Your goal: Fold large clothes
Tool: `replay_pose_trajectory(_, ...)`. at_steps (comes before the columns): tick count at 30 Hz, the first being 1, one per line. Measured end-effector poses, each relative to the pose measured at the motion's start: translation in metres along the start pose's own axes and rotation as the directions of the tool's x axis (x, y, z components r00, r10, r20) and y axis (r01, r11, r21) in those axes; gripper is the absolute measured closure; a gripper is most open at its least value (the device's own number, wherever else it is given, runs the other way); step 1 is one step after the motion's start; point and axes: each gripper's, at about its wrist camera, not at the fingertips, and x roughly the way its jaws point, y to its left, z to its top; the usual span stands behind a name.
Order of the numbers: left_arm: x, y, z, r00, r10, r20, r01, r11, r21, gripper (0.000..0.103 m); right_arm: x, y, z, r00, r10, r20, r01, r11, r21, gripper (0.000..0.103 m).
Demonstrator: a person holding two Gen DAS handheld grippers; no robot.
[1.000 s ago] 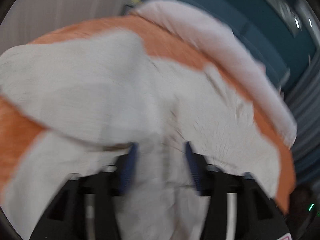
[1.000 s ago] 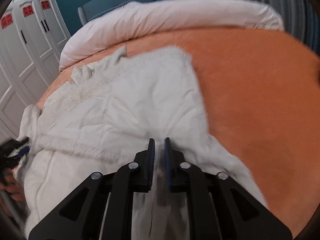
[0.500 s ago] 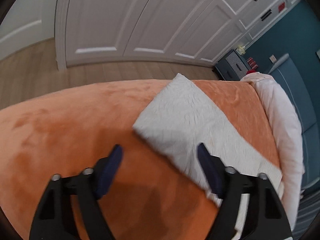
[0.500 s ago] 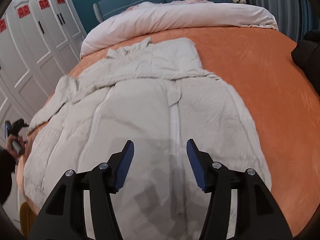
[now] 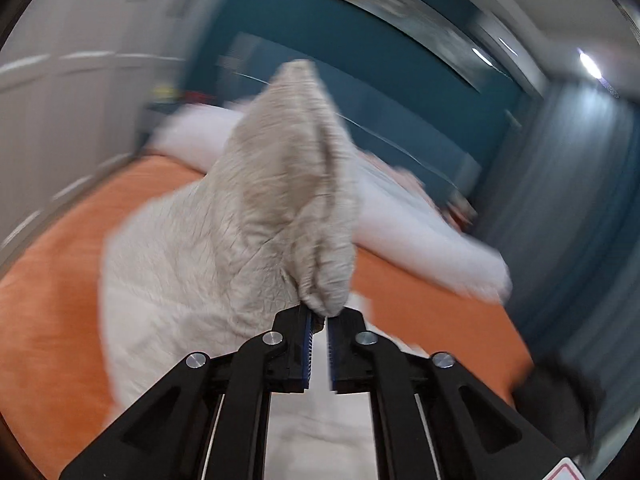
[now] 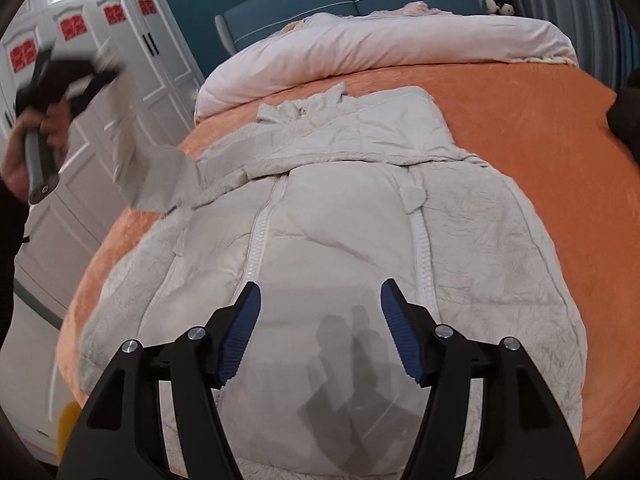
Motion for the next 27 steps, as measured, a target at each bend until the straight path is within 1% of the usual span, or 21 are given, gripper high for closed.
replay_pose_trajectory(1, 0.014, -0.027, -0.014, 0.999, -0.017, -0.04, 0.018, 0.999, 0.032, 0.088, -0.003, -0.003, -0.001, 1.0, -0.001, 0.004, 0.001, 1.0, 0.007, 0.043)
replay_pose_trajectory(2, 0.035, -0.06, -0.039, 0.994, -0.024, -0.107, 0.031, 0.997, 0.07, 0.063, -0.006, -0.008, -0.001, 1.0, -0.005, 0.008, 0.005, 1.0, 0.013, 0.042)
replay_pose_trajectory(3, 0.046, -0.075, -0.055, 0.99, -0.009, -0.141, 0.02, 0.996, 0.083, 0.036, -0.01, -0.015, -0.002, 1.0, -0.013, 0.012, 0.013, 1.0, 0.023, 0.041)
replay_pose_trajectory(4, 0.057, -0.088, -0.076, 0.986, 0.015, -0.165, 0.0, 0.996, 0.087, 0.034, -0.015, -0.024, -0.002, 1.0, -0.02, 0.016, 0.02, 0.999, 0.037, 0.041)
replay_pose_trajectory(5, 0.069, -0.097, -0.103, 0.978, 0.023, -0.206, -0.007, 0.997, 0.082, 0.035, -0.018, -0.028, -0.002, 1.0, -0.024, 0.018, 0.024, 0.999, 0.043, 0.041)
replay_pose_trajectory(7, 0.08, -0.096, -0.137, 0.958, 0.024, -0.287, -0.009, 0.998, 0.054, 0.035, -0.028, -0.046, -0.001, 0.998, -0.052, 0.027, 0.05, 0.997, 0.064, 0.039)
replay_pose_trajectory(8, 0.085, -0.09, -0.15, 0.947, 0.035, -0.32, -0.025, 0.999, 0.035, 0.035, -0.03, -0.053, 0.0, 0.998, -0.061, 0.03, 0.058, 0.996, 0.07, 0.038)
replay_pose_trajectory(9, 0.091, -0.077, -0.163, 0.936, 0.058, -0.347, -0.058, 0.998, 0.011, 0.036, -0.034, -0.063, 0.002, 0.997, -0.076, 0.034, 0.074, 0.994, 0.079, 0.038)
replay_pose_trajectory(11, 0.091, -0.053, -0.171, 0.925, 0.104, -0.365, -0.114, 0.993, -0.006, 0.037, -0.036, -0.075, 0.006, 0.995, -0.094, 0.04, 0.09, 0.992, 0.085, 0.038)
replay_pose_trajectory(13, 0.085, -0.019, -0.162, 0.919, 0.169, -0.356, -0.187, 0.982, -0.014, 0.037, -0.03, -0.085, 0.017, 0.994, -0.106, 0.04, 0.102, 0.99, 0.096, 0.038)
replay_pose_trajectory(15, 0.077, 0.017, -0.142, 0.914, 0.243, -0.325, -0.264, 0.964, -0.022, 0.037, -0.018, -0.089, 0.033, 0.996, -0.085, 0.038, 0.08, 0.99, 0.116, 0.037)
replay_pose_trajectory(17, 0.068, 0.043, -0.125, 0.909, 0.297, -0.293, -0.321, 0.947, -0.035, 0.037, -0.005, -0.092, 0.051, 0.997, -0.062, 0.049, 0.055, 0.989, 0.138, 0.037)
replay_pose_trajectory(19, 0.064, 0.071, -0.106, 0.897, 0.357, -0.26, -0.378, 0.925, -0.034, 0.037, 0.016, -0.088, 0.073, 0.998, -0.043, 0.04, 0.037, 0.99, 0.138, 0.037)
replay_pose_trajectory(21, 0.063, 0.091, -0.094, 0.88, 0.409, -0.241, -0.427, 0.904, -0.023, 0.037, 0.048, -0.077, 0.1, 0.999, -0.038, 0.022, 0.035, 0.993, 0.117, 0.037)
replay_pose_trajectory(23, 0.07, 0.111, -0.088, 0.863, 0.447, -0.237, -0.464, 0.886, -0.016, 0.037, 0.075, -0.067, 0.119, 1.0, -0.022, -0.004, 0.022, 0.996, 0.089, 0.037)
replay_pose_trajectory(24, 0.067, 0.12, -0.092, 0.856, 0.458, -0.239, -0.475, 0.88, -0.016, 0.037, 0.093, -0.063, 0.131, 1.0, -0.002, -0.014, 0.003, 0.995, 0.097, 0.037)
replay_pose_trajectory(26, 0.079, 0.133, -0.096, 0.843, 0.478, -0.246, -0.497, 0.867, -0.02, 0.037, 0.119, -0.066, 0.144, 0.998, 0.045, -0.032, -0.039, 0.985, 0.168, 0.037)
replay_pose_trajectory(27, 0.081, 0.139, -0.102, 0.837, 0.488, -0.249, -0.508, 0.861, -0.02, 0.037, 0.137, -0.07, 0.152, 0.997, 0.063, -0.046, -0.051, 0.969, 0.241, 0.037)
